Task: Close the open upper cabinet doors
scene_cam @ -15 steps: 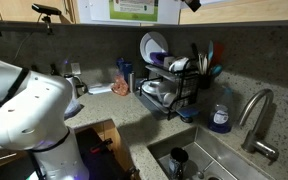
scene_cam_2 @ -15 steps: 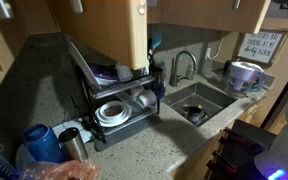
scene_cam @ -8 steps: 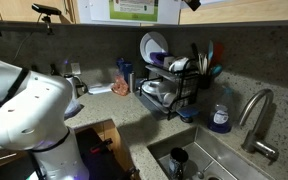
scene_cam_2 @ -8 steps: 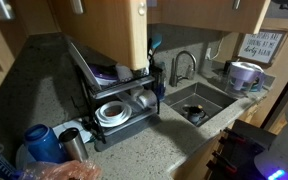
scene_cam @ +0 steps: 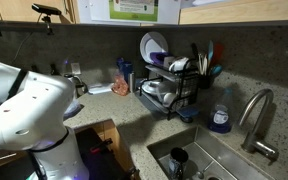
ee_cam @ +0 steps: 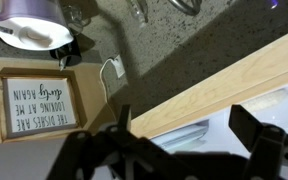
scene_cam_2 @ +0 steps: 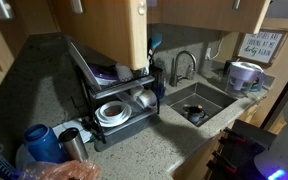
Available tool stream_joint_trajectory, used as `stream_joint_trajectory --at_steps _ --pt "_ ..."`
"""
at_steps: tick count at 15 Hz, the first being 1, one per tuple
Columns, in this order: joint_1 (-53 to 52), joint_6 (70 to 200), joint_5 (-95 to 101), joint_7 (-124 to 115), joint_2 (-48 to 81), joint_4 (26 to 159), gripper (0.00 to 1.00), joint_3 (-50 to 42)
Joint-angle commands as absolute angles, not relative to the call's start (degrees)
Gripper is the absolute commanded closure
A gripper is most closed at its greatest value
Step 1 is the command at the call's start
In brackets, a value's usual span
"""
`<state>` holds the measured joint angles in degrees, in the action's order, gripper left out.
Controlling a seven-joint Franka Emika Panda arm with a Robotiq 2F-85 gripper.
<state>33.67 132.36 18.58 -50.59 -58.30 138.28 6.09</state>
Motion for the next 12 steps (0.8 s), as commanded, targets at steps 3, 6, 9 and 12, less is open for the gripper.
stream_joint_trajectory --at_steps 3,6,9,12 --pt "41.3 131.8 21.9 -53.1 -66.4 139.7 0.0 4.9" --pt "46.1 132.0 21.6 -53.1 -68.4 139.0 0.0 4.2" --pt "51.8 132.9 21.1 -54.0 -69.3 138.5 0.0 3.4" --pt "57.2 133.9 20.8 -55.6 -68.9 138.3 0.26 3.2"
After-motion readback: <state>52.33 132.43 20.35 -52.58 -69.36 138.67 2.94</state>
